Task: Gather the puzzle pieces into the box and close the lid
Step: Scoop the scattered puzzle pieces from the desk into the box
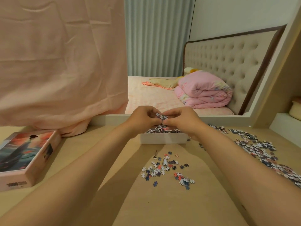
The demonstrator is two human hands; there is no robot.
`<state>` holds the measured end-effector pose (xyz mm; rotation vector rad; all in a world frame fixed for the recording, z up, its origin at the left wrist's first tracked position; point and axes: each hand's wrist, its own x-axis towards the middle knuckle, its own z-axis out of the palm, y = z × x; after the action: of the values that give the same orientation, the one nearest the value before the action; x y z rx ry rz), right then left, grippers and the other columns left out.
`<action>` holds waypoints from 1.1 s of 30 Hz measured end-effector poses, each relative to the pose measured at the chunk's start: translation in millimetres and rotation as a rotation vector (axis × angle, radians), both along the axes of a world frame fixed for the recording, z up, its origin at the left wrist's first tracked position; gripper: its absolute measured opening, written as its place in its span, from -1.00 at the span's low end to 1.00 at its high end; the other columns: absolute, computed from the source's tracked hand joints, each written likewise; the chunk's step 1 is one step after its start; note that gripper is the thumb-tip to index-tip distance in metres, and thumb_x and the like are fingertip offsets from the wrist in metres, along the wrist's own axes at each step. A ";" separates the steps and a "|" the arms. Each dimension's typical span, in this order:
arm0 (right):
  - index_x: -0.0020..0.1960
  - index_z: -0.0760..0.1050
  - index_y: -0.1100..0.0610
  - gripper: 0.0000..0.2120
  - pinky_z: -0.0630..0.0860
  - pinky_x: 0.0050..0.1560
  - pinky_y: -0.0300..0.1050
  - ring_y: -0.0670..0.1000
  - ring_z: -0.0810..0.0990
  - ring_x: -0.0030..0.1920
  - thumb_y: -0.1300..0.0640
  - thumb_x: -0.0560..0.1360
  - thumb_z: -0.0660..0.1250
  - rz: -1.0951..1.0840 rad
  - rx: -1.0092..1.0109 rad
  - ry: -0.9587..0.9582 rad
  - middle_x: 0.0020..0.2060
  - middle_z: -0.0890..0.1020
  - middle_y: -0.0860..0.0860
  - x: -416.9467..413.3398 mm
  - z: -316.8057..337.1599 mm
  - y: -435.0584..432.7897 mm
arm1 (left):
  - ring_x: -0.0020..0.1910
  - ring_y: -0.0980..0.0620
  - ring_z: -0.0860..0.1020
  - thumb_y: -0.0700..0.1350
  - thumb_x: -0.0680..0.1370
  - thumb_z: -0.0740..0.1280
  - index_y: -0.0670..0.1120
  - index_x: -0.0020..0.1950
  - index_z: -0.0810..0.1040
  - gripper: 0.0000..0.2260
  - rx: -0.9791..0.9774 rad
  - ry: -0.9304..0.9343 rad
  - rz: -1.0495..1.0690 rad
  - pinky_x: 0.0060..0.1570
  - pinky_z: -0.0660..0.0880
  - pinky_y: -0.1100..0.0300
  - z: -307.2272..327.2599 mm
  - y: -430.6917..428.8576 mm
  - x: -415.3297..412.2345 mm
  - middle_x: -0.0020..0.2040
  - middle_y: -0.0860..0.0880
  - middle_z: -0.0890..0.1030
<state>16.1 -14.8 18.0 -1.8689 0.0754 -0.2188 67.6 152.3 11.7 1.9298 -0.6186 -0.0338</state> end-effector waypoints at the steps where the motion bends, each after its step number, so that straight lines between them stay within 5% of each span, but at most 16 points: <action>1: 0.11 0.65 0.23 -0.71 0.68 -0.12 -0.09 0.12 0.71 -0.15 0.37 0.40 0.52 -0.016 -0.027 -0.003 -0.10 0.69 0.14 9.1 1.6 -1.2 | -0.37 0.09 0.60 -0.28 0.47 0.48 -0.18 0.02 0.62 -0.85 0.012 -0.011 0.019 -0.33 0.57 0.23 1.4 -2.9 7.9 -0.32 -0.04 0.62; 5: 0.21 0.62 0.23 -0.69 0.68 -0.06 -0.02 0.09 0.68 -0.05 0.36 0.47 0.45 0.013 -0.219 0.056 0.00 0.68 0.11 35.7 -7.9 -7.6 | -0.30 0.03 0.63 -0.19 0.49 0.47 -0.14 0.00 0.67 -0.89 0.163 -0.067 0.018 -0.20 0.61 0.07 -8.6 -7.4 35.4 -0.24 -0.06 0.69; 8: 0.23 0.62 0.16 -0.72 0.68 -0.10 -0.01 0.06 0.63 0.05 0.33 0.55 0.35 0.047 -0.320 0.089 0.10 0.63 0.03 42.9 -17.5 -14.7 | -0.24 0.07 0.58 -0.12 0.57 0.38 -0.03 0.09 0.70 -0.85 0.370 -0.180 -0.013 -0.17 0.52 0.16 -17.3 -2.2 46.7 -0.13 0.00 0.69; 11: 0.15 0.67 0.08 -0.76 0.65 0.00 0.04 0.07 0.63 -0.04 0.27 0.59 0.31 0.024 -0.474 0.020 0.06 0.67 0.03 46.8 -20.3 -21.2 | -0.10 0.03 0.62 -0.12 0.62 0.28 0.01 0.14 0.68 -0.80 0.426 -0.247 -0.023 -0.02 0.56 0.08 -19.9 3.1 48.9 -0.03 0.00 0.70; 13: 0.12 0.69 0.03 -0.75 0.59 0.05 0.01 0.02 0.62 -0.06 0.24 0.59 0.29 0.036 -0.556 -0.010 0.05 0.70 0.03 45.1 -18.8 -19.7 | -0.18 0.14 0.59 -0.12 0.64 0.25 0.02 0.19 0.66 -0.77 0.457 -0.293 -0.041 -0.10 0.53 0.20 -21.4 4.5 47.2 -0.08 0.05 0.69; 15: 0.11 0.69 -0.04 -0.74 0.59 -0.04 -0.01 -0.01 0.63 -0.16 0.20 0.58 0.27 0.074 -0.599 0.002 -0.08 0.72 -0.04 41.0 -19.1 -16.4 | -0.27 0.18 0.52 -0.11 0.63 0.26 0.03 0.20 0.65 -0.77 0.513 -0.352 -0.073 -0.22 0.43 0.29 -24.4 5.1 44.9 -0.14 0.09 0.66; 17: 0.12 0.68 -0.04 -0.75 0.55 -0.10 -0.11 -0.10 0.59 -0.20 0.10 0.59 0.25 0.180 -0.695 0.076 -0.16 0.68 -0.13 33.5 -21.7 -12.1 | -0.13 0.12 0.53 -0.06 0.61 0.29 0.06 0.15 0.68 -0.80 0.627 -0.454 -0.062 -0.11 0.44 0.19 -30.4 6.6 45.6 -0.01 0.07 0.67; 20: -0.06 0.62 0.09 -0.66 0.49 0.00 -0.04 0.06 0.59 -0.08 -0.06 0.62 0.15 0.283 -0.865 0.156 -0.07 0.67 0.10 25.3 -28.0 -8.9 | -0.03 0.04 0.57 0.03 0.62 0.23 0.05 0.03 0.70 -0.76 0.733 -0.421 -0.037 -0.01 0.46 0.11 -37.9 12.1 47.3 0.01 0.07 0.67; 23: -0.06 0.61 -0.13 -0.73 0.48 0.07 -0.07 0.02 0.58 0.04 -0.09 0.64 0.15 0.265 -0.905 0.149 -0.06 0.66 -0.13 19.4 -22.9 -11.3 | -0.02 0.01 0.58 0.06 0.64 0.18 0.01 0.04 0.69 -0.71 0.728 -0.396 -0.050 0.02 0.44 0.09 -36.5 15.7 43.7 0.00 0.04 0.67; 26: 0.28 0.59 -0.08 -0.71 0.39 0.35 -0.05 -0.03 0.49 0.32 -0.04 0.63 0.22 0.207 -0.863 0.084 0.33 0.54 -0.12 11.8 -14.4 -12.8 | 0.03 0.04 0.54 0.06 0.65 0.17 0.04 0.12 0.67 -0.71 0.634 -0.470 -0.025 0.08 0.46 0.03 -32.6 20.2 35.4 0.08 0.07 0.63; 33: 0.11 0.66 -0.12 -0.78 0.45 -0.11 -0.27 -0.24 0.56 -0.15 0.07 0.60 0.27 0.220 -0.865 0.001 -0.11 0.59 -0.25 -34.8 -9.8 -9.3 | -0.08 0.14 0.53 0.00 0.64 0.20 0.05 0.08 0.66 -0.76 0.408 -0.520 -0.062 -0.01 0.48 0.10 -36.4 28.4 -18.5 -0.05 0.12 0.57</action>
<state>-18.7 -24.1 8.2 -2.7131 -0.2646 -0.0983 49.1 180.7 -24.7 2.3307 -1.0810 0.3359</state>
